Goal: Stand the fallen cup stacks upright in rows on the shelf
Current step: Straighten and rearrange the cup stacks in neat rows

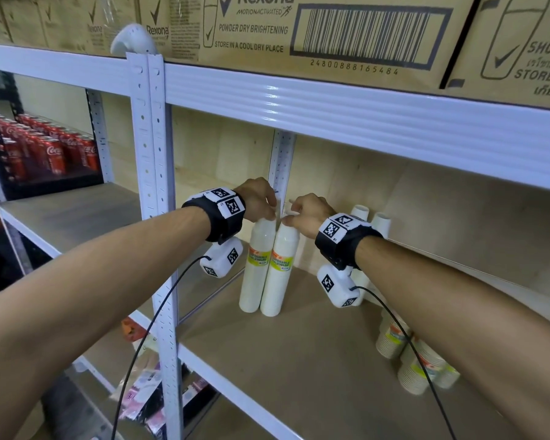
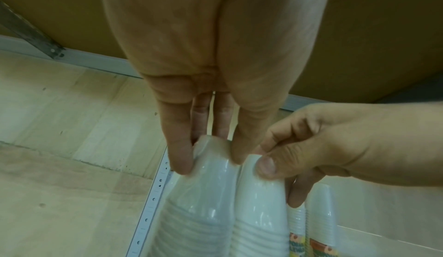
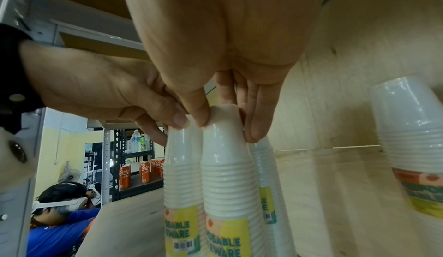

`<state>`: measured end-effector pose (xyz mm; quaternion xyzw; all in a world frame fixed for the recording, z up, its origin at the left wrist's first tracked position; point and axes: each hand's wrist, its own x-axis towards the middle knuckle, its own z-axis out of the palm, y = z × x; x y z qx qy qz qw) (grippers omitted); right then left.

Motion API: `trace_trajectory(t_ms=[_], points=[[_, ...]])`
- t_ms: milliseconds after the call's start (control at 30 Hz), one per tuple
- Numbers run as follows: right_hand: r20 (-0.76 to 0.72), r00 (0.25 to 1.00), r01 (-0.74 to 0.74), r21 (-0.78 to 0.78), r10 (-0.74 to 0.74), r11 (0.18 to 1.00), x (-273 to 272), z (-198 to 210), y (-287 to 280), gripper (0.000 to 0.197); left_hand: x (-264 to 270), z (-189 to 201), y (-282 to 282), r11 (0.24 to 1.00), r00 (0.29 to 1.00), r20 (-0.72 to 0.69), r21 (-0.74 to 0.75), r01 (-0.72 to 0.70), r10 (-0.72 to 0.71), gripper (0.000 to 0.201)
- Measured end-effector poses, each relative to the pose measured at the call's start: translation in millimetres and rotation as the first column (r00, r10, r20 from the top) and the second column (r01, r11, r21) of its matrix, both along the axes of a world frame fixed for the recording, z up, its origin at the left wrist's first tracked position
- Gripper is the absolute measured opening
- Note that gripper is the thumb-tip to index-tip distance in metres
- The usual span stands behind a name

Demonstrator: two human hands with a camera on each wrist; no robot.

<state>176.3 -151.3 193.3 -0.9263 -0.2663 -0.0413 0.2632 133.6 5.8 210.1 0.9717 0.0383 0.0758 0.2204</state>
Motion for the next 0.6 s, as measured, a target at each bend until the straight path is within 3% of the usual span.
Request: trace_trajectory(t_ms=[100, 233, 600], points=[[-0.002, 1.000, -0.003, 0.004, 0.003, 1.000, -0.6, 0.9, -5.7, 0.046, 1.8, 0.7, -3.3, 0.999, 1.000, 0.013, -0.041, 0.016, -0.016, 0.033], [0.039, 0.999, 0.017, -0.003, -0.017, 1.000, -3.6, 5.2, -16.1, 0.033, 4.1, 4.4, -11.9, 0.996, 0.999, -0.002, -0.078, 0.035, -0.035, 0.031], [0.058, 0.983, 0.178, -0.035, -0.175, 0.984, -0.6, 16.0, -66.0, 0.039, 22.6, 13.1, -59.0, 0.981, 0.985, -0.004, -0.096, 0.169, -0.170, 0.032]])
